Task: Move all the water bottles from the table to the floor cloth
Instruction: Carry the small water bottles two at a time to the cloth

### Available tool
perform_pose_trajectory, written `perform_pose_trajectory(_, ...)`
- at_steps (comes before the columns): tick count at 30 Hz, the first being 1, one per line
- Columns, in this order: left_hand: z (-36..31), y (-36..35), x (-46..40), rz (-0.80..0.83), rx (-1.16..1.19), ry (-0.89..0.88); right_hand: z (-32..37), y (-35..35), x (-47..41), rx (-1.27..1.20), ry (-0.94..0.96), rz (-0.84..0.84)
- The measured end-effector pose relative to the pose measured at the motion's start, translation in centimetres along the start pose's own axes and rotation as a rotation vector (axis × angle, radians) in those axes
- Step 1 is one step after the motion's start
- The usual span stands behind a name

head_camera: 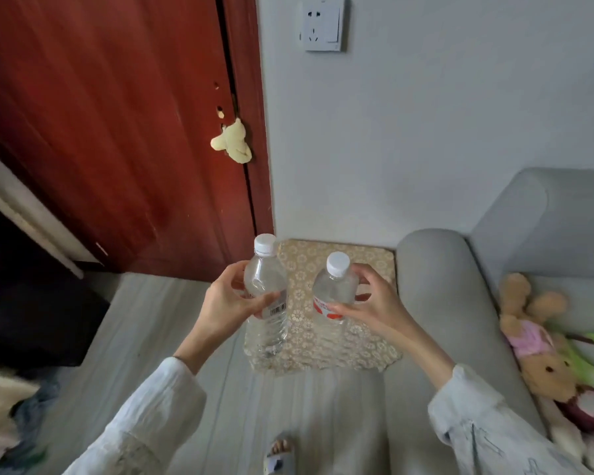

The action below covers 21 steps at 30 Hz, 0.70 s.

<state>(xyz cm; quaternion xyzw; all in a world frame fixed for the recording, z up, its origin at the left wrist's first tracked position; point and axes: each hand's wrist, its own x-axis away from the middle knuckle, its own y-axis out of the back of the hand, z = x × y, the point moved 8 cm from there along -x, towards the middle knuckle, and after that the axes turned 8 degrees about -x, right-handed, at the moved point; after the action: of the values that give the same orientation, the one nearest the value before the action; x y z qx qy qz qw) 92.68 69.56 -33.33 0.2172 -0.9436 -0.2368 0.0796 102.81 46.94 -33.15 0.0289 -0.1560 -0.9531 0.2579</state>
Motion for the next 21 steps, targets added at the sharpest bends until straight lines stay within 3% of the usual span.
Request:
perform_pose_trajectory(6, 0.6, -3.6, -10.8, 0.085, -0.094, 0.037, -3.7, 1.4, -9.8, 0.114, -0.004, 0.062)
perform_pose_trajectory(14, 5.2, -10.6, -21.6, 0.167, -0.243, 0.187, -13.5, 3.1, -21.7, 0.117, -0.140, 0.143)
perform_pose_trajectory(21, 11.2, -16.7, -30.5, 0.286, -0.348, 0.255, -20.4, 1.3, -29.7, 0.257, -0.075, 0.229)
